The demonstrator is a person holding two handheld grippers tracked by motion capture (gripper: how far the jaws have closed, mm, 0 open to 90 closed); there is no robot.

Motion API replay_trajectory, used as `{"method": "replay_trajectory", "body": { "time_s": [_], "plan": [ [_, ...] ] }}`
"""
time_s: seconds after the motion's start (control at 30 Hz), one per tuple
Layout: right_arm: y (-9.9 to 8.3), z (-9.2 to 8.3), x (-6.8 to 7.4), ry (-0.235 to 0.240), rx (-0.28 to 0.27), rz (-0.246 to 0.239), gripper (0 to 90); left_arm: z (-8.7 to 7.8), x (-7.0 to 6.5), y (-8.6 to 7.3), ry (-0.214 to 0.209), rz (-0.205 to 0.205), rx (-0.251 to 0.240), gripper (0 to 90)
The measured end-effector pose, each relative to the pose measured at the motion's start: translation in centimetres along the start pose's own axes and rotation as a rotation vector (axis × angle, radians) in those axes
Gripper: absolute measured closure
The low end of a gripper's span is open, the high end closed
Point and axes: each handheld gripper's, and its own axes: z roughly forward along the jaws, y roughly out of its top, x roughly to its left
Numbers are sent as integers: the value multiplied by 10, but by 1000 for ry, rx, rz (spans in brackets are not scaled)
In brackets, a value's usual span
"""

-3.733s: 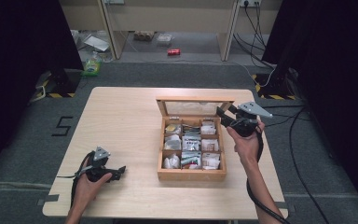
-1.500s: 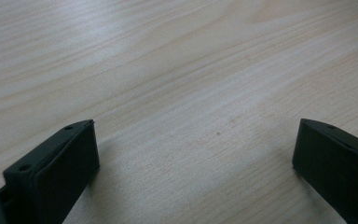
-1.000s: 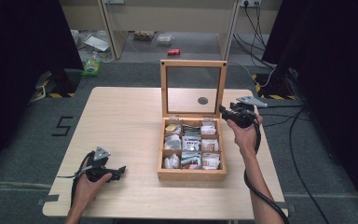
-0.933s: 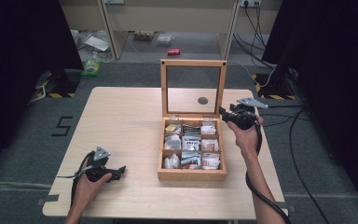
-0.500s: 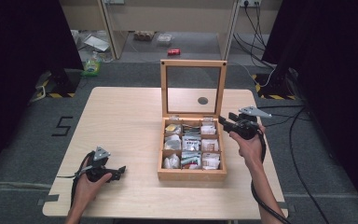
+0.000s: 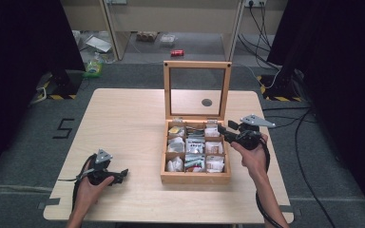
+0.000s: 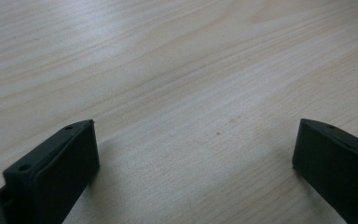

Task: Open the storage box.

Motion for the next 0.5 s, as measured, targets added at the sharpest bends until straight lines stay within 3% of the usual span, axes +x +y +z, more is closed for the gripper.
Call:
{"method": "replay_trajectory", "body": {
  "time_s": [0.27, 0.5],
  "plan": [
    [-6, -5, 8, 37, 15, -21, 477, 0, 0, 0, 0, 1, 1, 0],
    [-17, -6, 6, 35, 66, -33, 477, 0, 0, 0, 0, 1, 1, 0]
  ]
}}
